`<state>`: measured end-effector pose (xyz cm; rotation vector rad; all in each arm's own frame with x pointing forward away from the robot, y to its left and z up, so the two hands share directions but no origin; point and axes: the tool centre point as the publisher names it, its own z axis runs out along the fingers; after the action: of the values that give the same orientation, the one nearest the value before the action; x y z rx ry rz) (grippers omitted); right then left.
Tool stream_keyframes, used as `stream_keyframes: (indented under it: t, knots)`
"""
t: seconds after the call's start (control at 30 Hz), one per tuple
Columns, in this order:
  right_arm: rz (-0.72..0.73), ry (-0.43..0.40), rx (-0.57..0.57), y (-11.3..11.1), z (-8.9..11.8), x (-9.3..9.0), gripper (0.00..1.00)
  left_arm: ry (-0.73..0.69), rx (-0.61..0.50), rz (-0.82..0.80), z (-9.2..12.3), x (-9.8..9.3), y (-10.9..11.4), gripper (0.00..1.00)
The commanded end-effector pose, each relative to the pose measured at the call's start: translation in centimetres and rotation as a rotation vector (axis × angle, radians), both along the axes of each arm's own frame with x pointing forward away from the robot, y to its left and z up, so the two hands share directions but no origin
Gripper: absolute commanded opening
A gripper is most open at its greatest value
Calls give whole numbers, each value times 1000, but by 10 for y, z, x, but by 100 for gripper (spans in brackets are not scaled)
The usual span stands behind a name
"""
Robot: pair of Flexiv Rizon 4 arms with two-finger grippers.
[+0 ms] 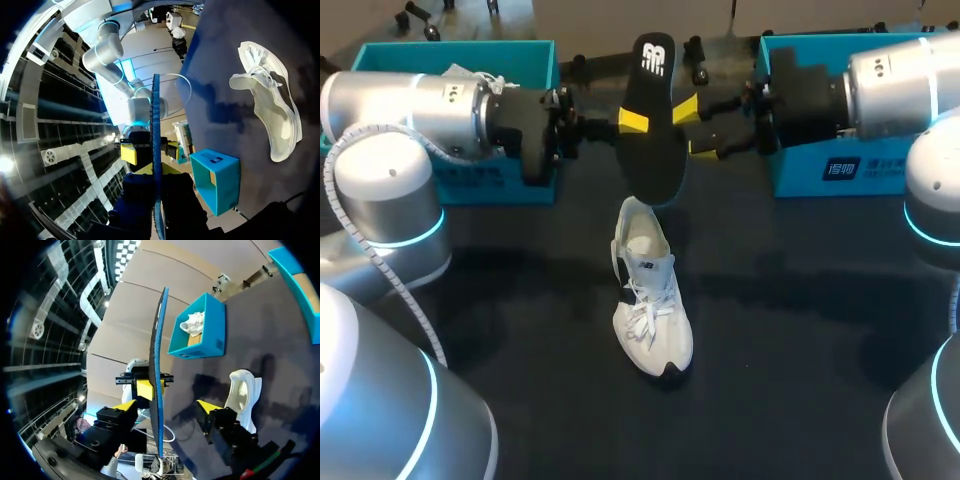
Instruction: Take the shoe out of the shoebox, open the shoe tongue, remove and reinsert the insole, then place the shoe into the shoebox
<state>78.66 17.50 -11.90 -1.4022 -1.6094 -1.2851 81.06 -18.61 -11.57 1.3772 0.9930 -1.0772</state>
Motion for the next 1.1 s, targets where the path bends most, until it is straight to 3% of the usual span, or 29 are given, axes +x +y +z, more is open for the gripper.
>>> stream_keyframes:
  t: [0.03, 0.83, 0.9, 1.03, 1.1]
  knots:
    - [8, 1, 4, 9, -2, 4, 51, -4, -10, 15, -2, 2, -9, 0]
    - [41, 1, 24, 18, -6, 2, 35, -30, -15, 28, 2, 20, -20, 0]
    - [44, 1, 27, 19, -7, 2, 30, -31, -16, 27, 2, 20, -21, 0]
    - [46, 0, 29, 20, -8, 3, 0, -29, -16, 27, 2, 19, -23, 0]
    - [48, 0, 28, 20, -8, 3, 0, -29, -16, 26, 2, 19, -23, 0]
